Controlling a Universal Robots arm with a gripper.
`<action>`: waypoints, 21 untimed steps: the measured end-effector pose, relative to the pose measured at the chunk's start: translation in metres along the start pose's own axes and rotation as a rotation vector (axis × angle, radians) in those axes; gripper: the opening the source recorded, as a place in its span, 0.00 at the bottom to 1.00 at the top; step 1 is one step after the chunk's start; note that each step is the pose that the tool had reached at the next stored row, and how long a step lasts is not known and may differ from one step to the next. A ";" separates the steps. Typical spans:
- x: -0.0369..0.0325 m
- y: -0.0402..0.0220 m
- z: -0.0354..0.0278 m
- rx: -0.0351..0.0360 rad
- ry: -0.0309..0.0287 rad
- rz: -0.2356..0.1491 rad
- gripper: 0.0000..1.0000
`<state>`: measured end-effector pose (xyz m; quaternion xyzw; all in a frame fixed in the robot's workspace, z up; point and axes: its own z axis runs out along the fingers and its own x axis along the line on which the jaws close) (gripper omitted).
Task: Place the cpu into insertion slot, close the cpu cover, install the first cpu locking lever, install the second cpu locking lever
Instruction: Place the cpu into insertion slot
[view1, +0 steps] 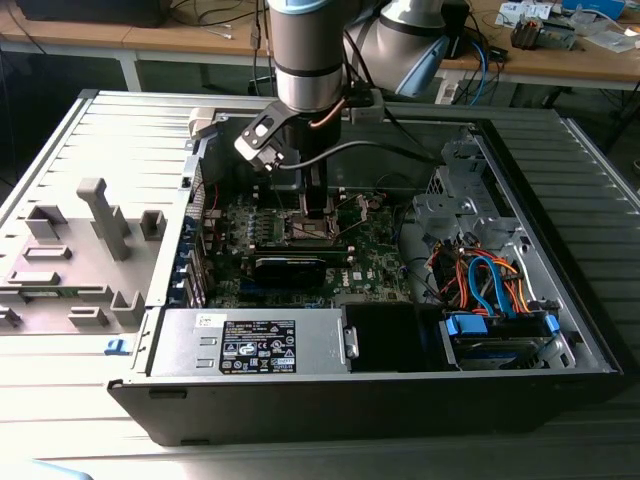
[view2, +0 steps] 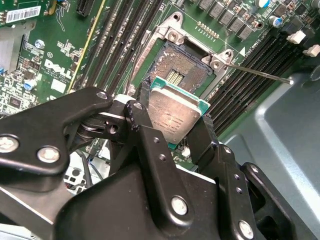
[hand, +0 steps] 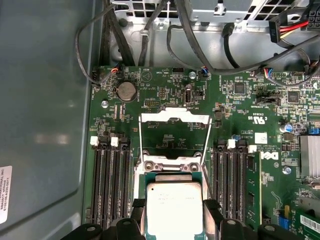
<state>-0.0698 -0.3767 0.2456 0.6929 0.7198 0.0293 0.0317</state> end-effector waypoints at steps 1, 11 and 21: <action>0.0001 -0.0001 0.0005 0.0000 0.0001 0.000 0.55; 0.0004 -0.0005 0.0033 0.0000 0.0001 0.000 0.55; 0.0007 -0.0009 0.0071 0.0000 0.0001 0.000 0.55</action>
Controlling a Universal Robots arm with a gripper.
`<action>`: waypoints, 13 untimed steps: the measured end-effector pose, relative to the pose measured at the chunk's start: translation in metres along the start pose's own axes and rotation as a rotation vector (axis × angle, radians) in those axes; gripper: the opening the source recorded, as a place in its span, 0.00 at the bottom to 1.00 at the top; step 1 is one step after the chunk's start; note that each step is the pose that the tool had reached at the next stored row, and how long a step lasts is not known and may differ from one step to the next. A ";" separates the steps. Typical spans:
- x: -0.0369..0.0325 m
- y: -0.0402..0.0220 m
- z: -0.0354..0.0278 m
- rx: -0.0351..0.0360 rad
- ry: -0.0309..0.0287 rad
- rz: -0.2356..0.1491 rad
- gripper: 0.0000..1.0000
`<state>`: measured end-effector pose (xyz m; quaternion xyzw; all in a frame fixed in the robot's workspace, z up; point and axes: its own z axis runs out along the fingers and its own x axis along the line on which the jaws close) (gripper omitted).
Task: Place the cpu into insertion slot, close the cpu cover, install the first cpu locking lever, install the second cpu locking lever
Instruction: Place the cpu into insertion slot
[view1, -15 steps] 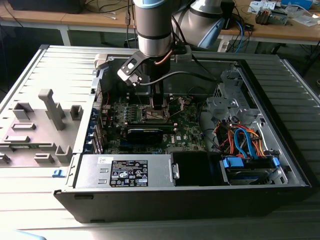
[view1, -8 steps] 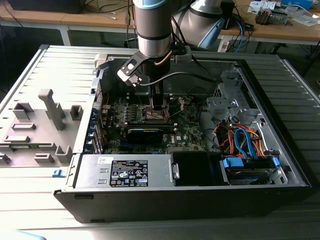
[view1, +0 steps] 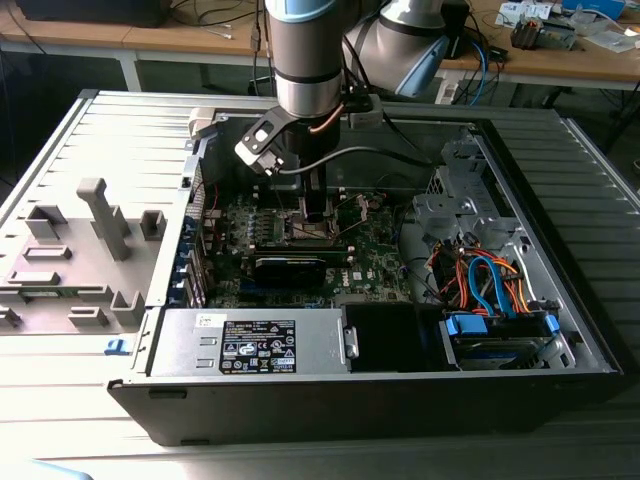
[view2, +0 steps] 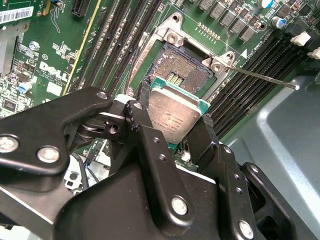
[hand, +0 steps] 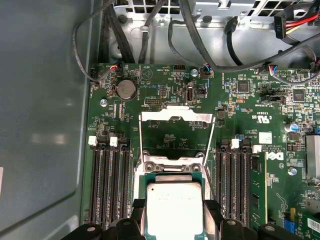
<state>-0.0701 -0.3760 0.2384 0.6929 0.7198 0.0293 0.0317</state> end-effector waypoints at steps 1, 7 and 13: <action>0.0000 0.0000 0.0001 0.0000 0.0000 0.000 0.55; 0.0001 -0.0001 0.0010 0.0000 0.0000 0.000 0.55; 0.0001 -0.0004 0.0050 0.0000 0.0000 0.000 0.55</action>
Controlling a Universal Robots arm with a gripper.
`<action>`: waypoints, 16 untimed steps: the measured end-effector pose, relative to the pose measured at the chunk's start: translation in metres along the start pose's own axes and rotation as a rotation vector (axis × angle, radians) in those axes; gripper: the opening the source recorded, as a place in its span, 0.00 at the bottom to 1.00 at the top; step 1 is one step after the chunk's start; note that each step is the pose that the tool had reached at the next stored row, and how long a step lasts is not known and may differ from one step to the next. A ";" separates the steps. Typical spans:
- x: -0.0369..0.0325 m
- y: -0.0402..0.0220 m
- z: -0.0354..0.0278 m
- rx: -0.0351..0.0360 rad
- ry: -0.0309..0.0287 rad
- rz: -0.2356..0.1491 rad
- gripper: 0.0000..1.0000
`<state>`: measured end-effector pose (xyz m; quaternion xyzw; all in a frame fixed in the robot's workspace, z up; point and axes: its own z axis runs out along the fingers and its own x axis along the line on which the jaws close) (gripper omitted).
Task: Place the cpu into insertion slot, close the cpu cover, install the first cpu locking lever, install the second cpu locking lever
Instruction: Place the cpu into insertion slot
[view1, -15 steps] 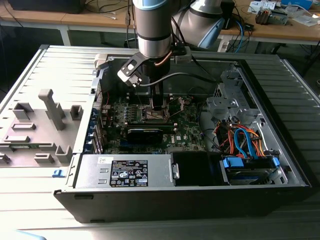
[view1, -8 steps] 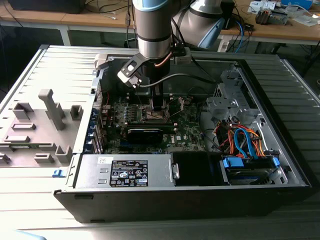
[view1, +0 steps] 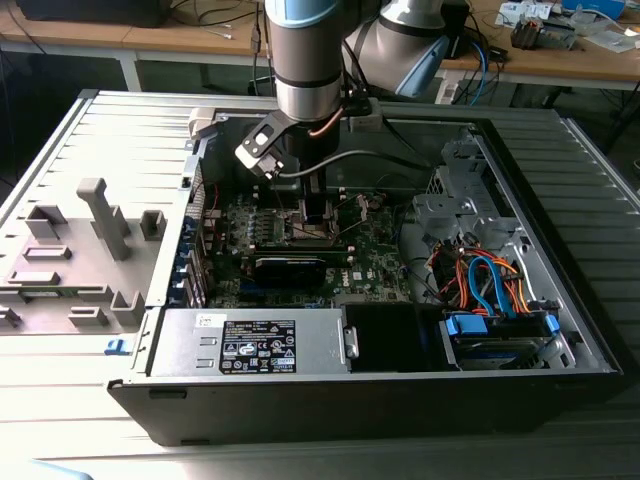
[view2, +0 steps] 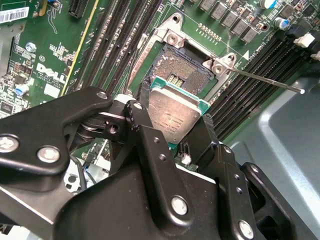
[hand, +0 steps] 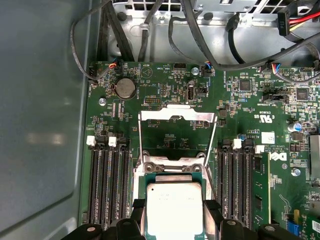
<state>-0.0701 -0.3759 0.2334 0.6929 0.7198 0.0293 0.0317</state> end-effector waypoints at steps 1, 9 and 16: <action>0.0000 0.0000 0.0001 0.0000 0.0000 0.000 0.55; 0.0000 -0.0001 0.0018 0.0000 0.0000 0.000 0.55; 0.0007 -0.0004 0.0041 0.0003 -0.0076 0.000 0.55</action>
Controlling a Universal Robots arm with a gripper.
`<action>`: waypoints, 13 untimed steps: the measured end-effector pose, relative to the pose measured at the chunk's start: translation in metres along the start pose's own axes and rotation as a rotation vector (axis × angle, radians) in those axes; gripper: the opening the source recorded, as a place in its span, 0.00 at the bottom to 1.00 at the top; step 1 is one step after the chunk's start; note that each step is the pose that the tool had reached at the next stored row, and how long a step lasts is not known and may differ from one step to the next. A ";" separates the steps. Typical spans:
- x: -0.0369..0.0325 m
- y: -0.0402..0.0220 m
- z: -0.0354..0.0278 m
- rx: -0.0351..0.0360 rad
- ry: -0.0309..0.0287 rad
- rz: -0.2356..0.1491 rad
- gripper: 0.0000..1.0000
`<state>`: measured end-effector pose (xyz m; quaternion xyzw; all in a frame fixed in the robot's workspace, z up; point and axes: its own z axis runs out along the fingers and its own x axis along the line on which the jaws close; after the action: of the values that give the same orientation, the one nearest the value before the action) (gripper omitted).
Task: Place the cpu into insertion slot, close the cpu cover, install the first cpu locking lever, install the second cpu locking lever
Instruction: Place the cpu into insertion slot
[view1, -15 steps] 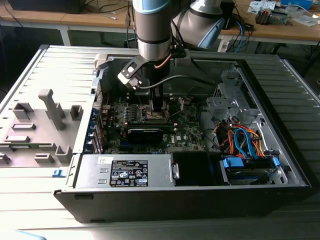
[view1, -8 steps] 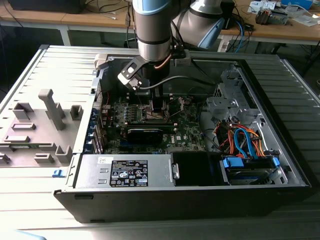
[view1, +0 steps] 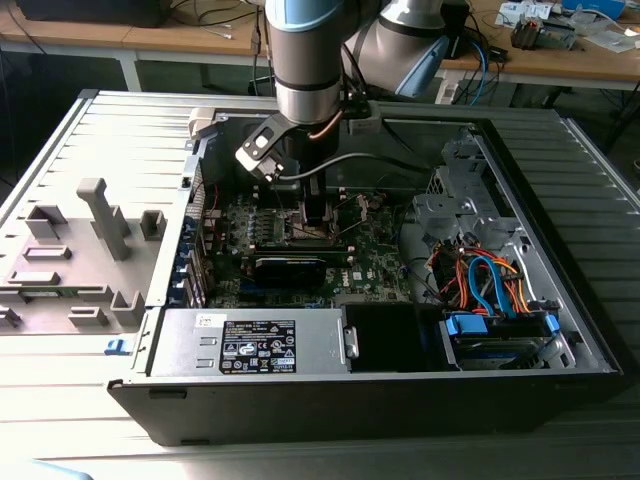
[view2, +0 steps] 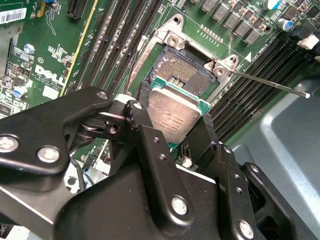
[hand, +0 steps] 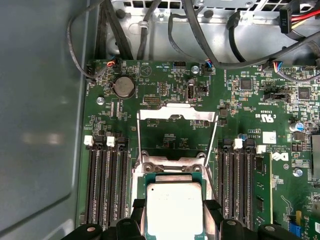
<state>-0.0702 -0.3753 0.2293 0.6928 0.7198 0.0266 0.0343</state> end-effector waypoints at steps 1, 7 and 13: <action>0.0003 0.0001 0.0001 0.0001 -0.0024 0.000 0.55; 0.0068 0.0003 0.0002 0.0011 -0.0267 -0.002 0.55; 0.0078 0.0000 0.0038 0.0011 -0.0274 -0.003 0.55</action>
<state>-0.0701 -0.3676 0.2254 0.6922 0.7202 0.0167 0.0439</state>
